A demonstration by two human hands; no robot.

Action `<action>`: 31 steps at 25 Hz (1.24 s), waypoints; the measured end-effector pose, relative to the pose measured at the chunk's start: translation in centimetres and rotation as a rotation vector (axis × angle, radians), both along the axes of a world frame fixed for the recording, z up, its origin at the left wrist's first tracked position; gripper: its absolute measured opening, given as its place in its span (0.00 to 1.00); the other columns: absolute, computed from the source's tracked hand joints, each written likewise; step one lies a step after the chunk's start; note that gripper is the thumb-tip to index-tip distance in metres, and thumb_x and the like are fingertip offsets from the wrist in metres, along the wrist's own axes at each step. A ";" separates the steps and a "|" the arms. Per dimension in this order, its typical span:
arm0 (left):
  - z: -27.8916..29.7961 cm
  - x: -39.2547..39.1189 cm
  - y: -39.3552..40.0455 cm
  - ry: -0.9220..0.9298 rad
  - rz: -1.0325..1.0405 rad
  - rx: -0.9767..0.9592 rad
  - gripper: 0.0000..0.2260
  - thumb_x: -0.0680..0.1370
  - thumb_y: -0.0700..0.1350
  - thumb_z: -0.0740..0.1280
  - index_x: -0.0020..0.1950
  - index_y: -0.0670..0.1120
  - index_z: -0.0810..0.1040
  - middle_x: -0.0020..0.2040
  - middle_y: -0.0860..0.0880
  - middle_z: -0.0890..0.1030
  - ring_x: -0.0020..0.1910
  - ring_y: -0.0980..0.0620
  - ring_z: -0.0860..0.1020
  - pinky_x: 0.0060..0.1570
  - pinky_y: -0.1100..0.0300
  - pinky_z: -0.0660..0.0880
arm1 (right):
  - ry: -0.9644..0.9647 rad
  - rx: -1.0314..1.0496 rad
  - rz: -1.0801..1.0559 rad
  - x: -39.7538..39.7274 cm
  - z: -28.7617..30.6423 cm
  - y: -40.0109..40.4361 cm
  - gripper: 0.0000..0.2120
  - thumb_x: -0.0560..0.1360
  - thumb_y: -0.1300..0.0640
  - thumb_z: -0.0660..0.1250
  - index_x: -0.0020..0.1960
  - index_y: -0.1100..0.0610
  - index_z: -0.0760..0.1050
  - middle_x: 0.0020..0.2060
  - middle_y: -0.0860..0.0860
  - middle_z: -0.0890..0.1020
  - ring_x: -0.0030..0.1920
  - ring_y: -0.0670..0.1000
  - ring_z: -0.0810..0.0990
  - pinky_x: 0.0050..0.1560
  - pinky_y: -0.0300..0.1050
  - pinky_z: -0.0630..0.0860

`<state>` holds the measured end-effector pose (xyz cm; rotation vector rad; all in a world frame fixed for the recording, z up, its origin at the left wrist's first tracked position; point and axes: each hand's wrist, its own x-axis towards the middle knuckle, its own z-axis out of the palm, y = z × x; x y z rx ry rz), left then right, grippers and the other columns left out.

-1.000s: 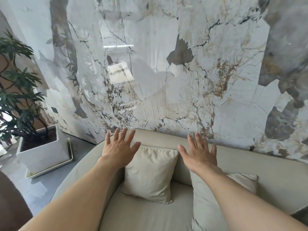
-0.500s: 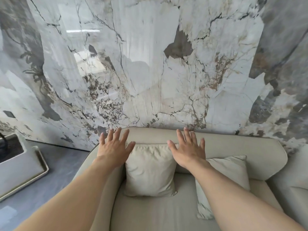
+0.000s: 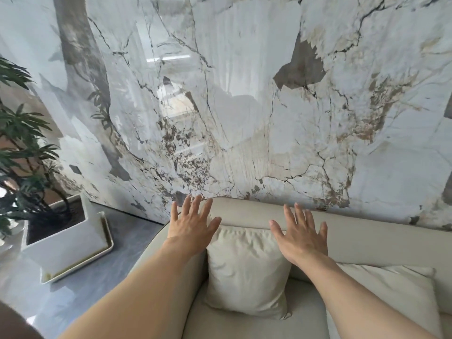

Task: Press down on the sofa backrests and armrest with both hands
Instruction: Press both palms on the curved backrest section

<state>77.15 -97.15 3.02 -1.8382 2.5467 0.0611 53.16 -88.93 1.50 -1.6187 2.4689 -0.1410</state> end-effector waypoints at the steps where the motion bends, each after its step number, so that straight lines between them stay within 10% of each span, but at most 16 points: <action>1: -0.5 -0.3 -1.0 0.004 0.001 0.002 0.29 0.79 0.64 0.42 0.78 0.56 0.43 0.80 0.50 0.45 0.78 0.47 0.40 0.73 0.42 0.34 | 0.003 0.005 -0.003 -0.2 -0.5 -0.9 0.35 0.76 0.31 0.37 0.78 0.46 0.38 0.78 0.49 0.39 0.77 0.53 0.38 0.72 0.62 0.38; 19: -28.3 -4.1 -26.1 -0.004 -0.272 0.095 0.32 0.74 0.68 0.34 0.76 0.59 0.34 0.79 0.51 0.36 0.76 0.48 0.32 0.70 0.46 0.27 | 0.026 0.046 -0.123 0.1 -26.7 -22.3 0.35 0.74 0.32 0.36 0.77 0.43 0.38 0.78 0.44 0.38 0.76 0.47 0.35 0.73 0.58 0.34; 31: -36.4 -4.6 -27.6 0.047 -0.291 -0.215 0.34 0.77 0.66 0.50 0.79 0.53 0.48 0.80 0.49 0.53 0.78 0.45 0.52 0.74 0.38 0.50 | 0.254 -0.307 -0.180 0.2 -37.3 -25.0 0.37 0.75 0.37 0.50 0.77 0.54 0.44 0.78 0.56 0.53 0.77 0.59 0.49 0.72 0.66 0.47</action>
